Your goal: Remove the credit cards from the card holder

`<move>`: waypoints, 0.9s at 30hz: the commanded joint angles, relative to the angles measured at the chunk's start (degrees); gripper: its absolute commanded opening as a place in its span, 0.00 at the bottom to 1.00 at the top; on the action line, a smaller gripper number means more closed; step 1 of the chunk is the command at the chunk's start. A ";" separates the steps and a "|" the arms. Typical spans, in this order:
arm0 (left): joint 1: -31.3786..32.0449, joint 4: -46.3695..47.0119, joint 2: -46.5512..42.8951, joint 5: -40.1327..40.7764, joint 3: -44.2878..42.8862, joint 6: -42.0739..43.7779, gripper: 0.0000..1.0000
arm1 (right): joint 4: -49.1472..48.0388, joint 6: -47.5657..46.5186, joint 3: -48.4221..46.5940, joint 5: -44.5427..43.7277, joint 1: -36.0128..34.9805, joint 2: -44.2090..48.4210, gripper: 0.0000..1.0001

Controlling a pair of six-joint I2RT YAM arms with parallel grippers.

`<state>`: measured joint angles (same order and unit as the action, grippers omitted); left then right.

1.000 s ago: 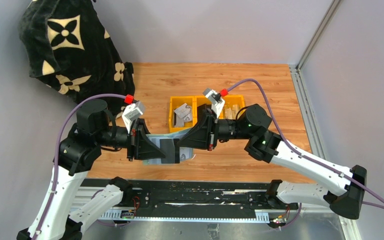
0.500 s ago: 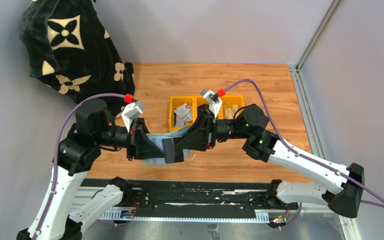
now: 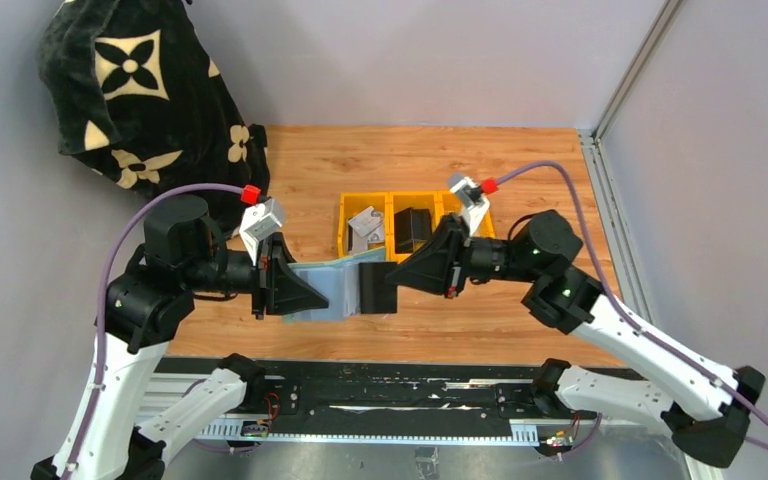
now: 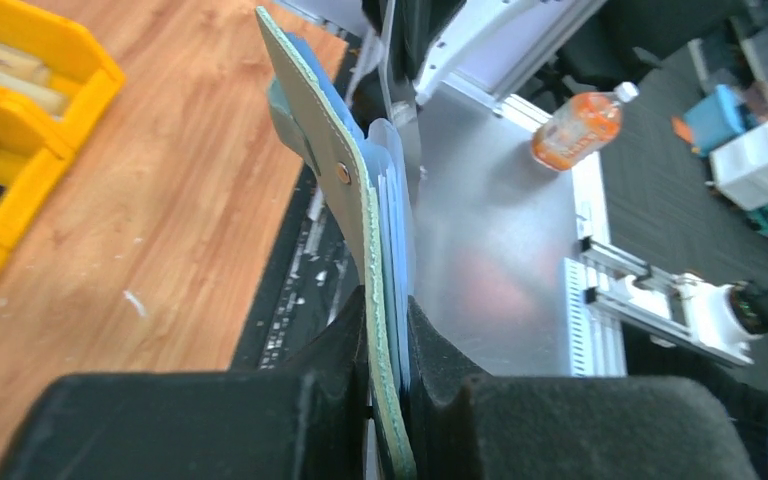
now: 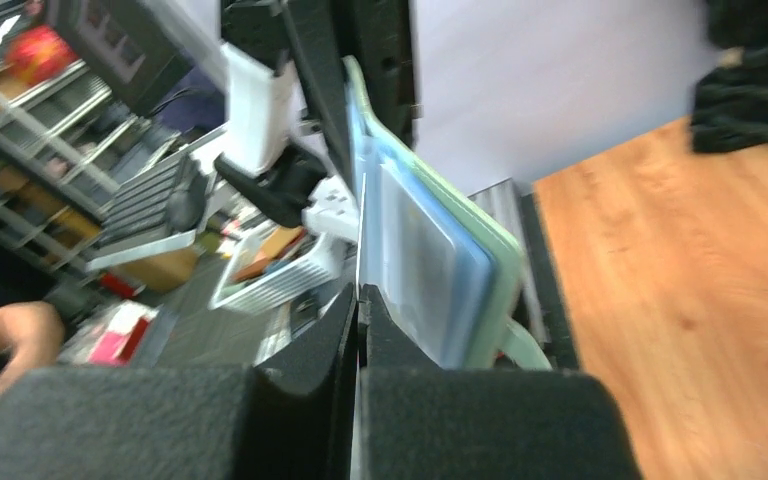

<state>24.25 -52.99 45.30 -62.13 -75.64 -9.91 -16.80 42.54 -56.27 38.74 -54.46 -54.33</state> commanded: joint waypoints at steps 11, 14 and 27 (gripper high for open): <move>0.31 -12.66 0.87 20.00 -4.12 20.95 0.00 | 35.17 -19.44 -5.30 -11.36 25.79 -5.41 0.00; 0.35 -13.03 0.35 18.24 -3.82 21.31 0.00 | 36.63 -22.89 -7.76 -16.49 26.22 -14.26 0.00; 0.36 -13.25 -1.52 9.85 -3.73 20.45 0.00 | 32.85 -24.73 -23.48 -19.25 26.33 -46.32 0.00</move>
<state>24.25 -66.54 44.64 -48.82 -79.46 10.13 16.27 19.00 -74.74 21.30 -28.80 -96.12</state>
